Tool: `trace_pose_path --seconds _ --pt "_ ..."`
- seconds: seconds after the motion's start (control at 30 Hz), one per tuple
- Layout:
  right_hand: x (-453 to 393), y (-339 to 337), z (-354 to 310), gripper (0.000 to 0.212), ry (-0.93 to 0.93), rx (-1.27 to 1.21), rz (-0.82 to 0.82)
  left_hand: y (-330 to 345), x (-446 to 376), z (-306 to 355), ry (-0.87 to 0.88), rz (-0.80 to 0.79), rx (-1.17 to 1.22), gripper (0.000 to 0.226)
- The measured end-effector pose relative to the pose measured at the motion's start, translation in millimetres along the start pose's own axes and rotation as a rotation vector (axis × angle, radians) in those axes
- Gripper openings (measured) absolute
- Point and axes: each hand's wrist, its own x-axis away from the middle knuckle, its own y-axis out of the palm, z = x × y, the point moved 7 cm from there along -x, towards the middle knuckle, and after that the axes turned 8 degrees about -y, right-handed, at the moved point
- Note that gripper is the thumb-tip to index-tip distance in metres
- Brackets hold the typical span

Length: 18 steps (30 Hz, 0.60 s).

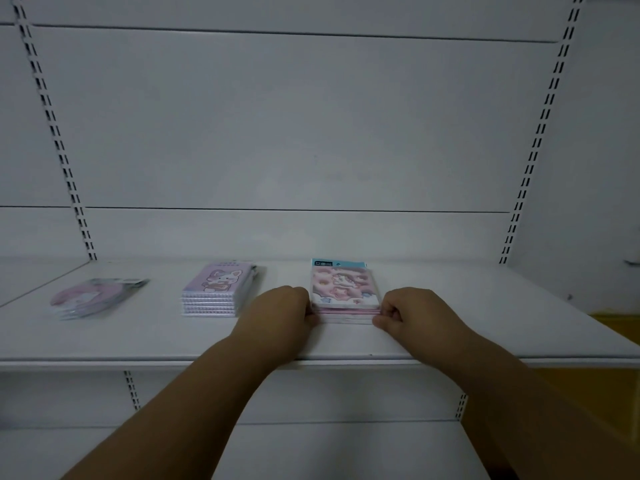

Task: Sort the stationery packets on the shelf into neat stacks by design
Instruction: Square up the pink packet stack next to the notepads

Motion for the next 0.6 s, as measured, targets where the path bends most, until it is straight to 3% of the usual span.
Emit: trace_pose_path --seconds 0.33,0.6 --pt "-2.3 0.3 -6.9 0.02 -0.077 0.101 -0.022 2.0 -4.0 -0.3 -0.014 -0.05 -0.026 0.029" --pt "2.1 -7.9 -0.9 0.031 -0.053 -0.002 0.058 -1.8 -3.0 -2.7 -0.011 -0.036 0.018 0.033"
